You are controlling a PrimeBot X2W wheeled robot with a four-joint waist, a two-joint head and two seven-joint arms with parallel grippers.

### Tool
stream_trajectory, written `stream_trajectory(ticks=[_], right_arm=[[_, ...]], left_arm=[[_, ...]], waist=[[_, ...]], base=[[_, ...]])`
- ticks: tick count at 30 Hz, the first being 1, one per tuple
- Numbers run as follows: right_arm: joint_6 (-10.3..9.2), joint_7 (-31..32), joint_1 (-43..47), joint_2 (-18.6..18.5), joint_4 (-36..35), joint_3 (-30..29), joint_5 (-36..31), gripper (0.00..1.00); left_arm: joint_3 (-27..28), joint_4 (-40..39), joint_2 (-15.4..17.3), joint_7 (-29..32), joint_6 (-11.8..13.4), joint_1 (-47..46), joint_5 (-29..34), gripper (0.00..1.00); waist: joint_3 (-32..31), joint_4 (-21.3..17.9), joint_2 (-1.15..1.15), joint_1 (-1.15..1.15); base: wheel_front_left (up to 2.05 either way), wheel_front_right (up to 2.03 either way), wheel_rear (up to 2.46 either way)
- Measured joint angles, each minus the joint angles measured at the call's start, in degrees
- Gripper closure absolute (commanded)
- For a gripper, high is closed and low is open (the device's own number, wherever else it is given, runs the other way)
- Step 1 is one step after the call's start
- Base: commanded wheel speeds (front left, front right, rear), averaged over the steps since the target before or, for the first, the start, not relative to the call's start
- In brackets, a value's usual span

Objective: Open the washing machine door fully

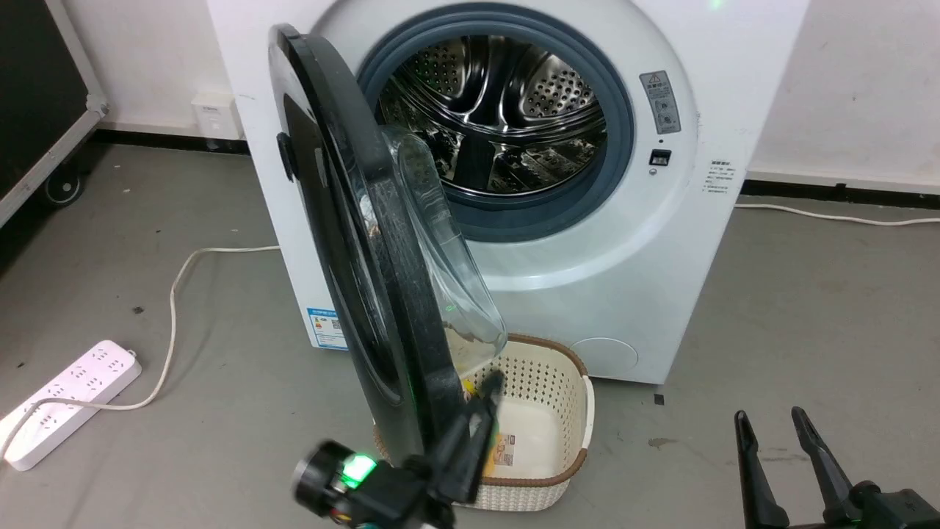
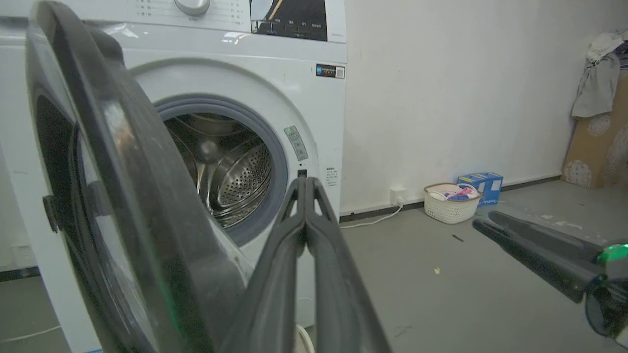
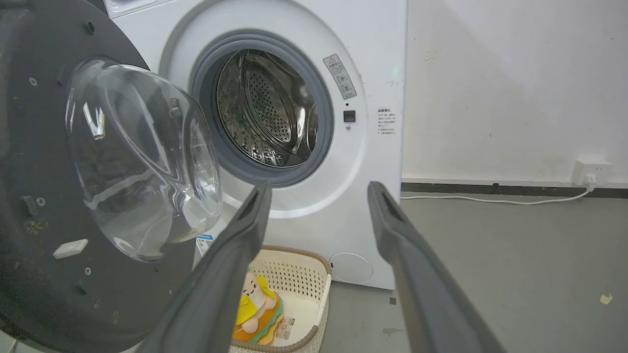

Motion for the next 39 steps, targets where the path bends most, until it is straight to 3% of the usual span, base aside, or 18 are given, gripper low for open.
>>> stream_trajectory(ticks=[7, 12, 16, 25, 39], right_arm=[[0.0, 0.0, -0.1, 0.0, 0.6, 0.4, 0.1, 0.0], [0.0, 0.0, -0.1, 0.0, 0.9, 0.2, 0.1, 0.0], [0.0, 0.0, 0.0, 0.0, 1.1, 0.0, 0.6, 0.0], [0.0, 0.0, 0.0, 0.1, 1.5, -0.4, 1.2, 0.0], [0.0, 0.0, 0.0, 0.1, 2.1, 2.0, 1.6, 0.0]], left_arm=[[-3.1, 11.7, 0.0, 5.5, 0.5, -0.3, -2.6, 1.0], [-1.8, 16.0, 0.0, 3.9, 3.4, -1.7, -3.0, 1.0], [-1.3, 17.0, -0.1, 2.6, 3.9, -2.4, -3.1, 1.0], [-0.5, 16.0, 1.7, 2.4, 4.0, -1.8, -4.5, 1.0], [7.2, 14.0, 6.9, 3.9, 6.9, -1.3, -7.6, 1.0]], waist=[[0.6, -1.1, 0.0, 0.01], [1.0, -1.2, 0.0, 0.01], [1.1, -0.1, 0.0, 0.01], [0.6, 6.8, 0.0, 0.01], [0.9, 17.8, 0.0, 0.0]], base=[[0.0, 0.0, 0.0], [0.0, 0.0, 0.0], [0.0, 0.0, 0.0], [0.0, 0.0, 0.0], [0.0, 0.0, 0.0]])
